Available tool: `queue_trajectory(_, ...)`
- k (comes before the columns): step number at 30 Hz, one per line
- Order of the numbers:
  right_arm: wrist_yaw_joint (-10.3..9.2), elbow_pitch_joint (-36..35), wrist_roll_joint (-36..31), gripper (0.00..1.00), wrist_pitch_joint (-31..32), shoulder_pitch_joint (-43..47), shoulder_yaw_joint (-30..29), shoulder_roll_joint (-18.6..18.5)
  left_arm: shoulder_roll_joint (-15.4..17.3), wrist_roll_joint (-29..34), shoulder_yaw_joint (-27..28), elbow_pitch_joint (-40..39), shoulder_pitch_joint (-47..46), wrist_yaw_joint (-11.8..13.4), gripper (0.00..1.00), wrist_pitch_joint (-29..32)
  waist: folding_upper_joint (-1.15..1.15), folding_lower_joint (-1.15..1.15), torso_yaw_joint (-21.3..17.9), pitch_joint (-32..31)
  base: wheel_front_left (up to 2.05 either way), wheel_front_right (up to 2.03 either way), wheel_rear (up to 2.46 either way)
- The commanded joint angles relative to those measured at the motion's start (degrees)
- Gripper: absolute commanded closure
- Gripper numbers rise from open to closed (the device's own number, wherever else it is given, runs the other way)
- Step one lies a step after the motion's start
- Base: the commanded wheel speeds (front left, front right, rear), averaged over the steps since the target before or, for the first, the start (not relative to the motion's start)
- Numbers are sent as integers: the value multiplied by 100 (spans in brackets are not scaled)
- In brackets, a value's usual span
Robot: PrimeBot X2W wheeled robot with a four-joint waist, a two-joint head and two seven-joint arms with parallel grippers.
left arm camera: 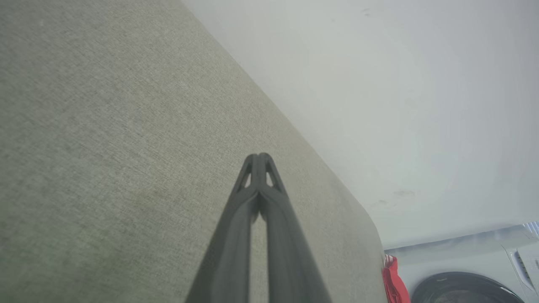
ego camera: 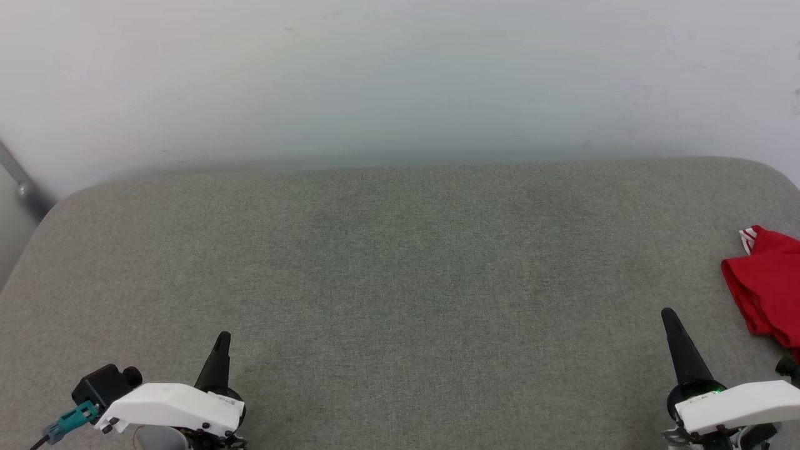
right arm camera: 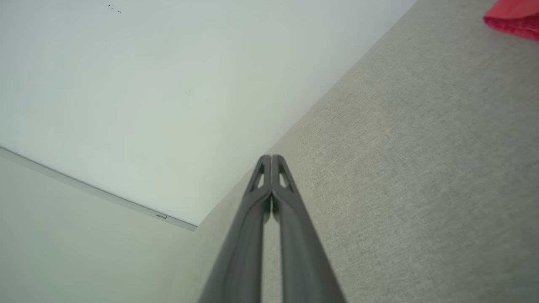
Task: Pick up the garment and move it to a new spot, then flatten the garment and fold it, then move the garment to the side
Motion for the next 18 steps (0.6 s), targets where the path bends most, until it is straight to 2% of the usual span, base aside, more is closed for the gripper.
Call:
queue_trajectory(1, -1, -29, 166, 100, 15, -173, -17, 7, -14, -109, 101, -21, -137, -62, 100, 30, 0, -1, 1, 3, 0, 0, 0)
queue_trajectory(18, -1, 179, 1210, 100, 115, -348, -67, 48, -311, -874, 505, 114, -256, -426, 100, 292, 0, -1, 20, 46, 0, 0, 0)
